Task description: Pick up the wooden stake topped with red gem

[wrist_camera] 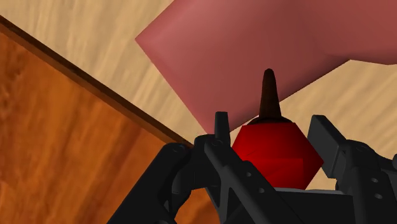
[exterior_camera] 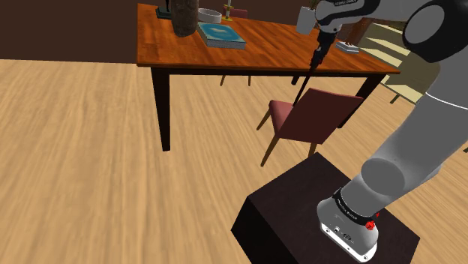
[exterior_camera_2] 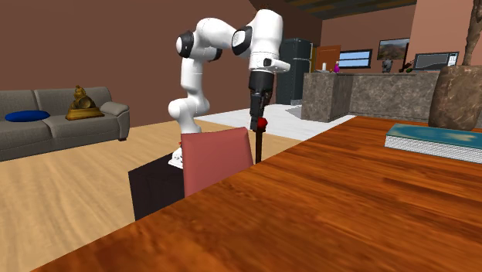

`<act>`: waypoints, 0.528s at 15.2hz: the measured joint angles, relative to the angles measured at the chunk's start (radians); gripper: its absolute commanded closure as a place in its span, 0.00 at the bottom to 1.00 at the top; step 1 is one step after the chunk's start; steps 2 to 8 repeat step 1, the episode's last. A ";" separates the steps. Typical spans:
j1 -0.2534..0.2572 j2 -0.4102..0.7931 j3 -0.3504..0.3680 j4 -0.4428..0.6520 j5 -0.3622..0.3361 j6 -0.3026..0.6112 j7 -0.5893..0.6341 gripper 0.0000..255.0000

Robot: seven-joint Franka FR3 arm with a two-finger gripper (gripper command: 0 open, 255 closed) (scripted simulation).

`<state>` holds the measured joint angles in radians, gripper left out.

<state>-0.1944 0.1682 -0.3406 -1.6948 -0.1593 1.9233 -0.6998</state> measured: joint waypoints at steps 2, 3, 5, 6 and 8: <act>0.000 -0.001 0.000 0.005 0.000 -0.006 -0.001 1.00; 0.000 -0.001 0.000 0.005 0.000 -0.006 -0.001 1.00; 0.000 -0.001 0.000 0.005 0.000 -0.006 -0.001 1.00; 0.000 -0.001 0.000 0.005 0.000 -0.006 -0.001 1.00; 0.000 -0.001 0.000 0.005 0.000 -0.006 -0.001 1.00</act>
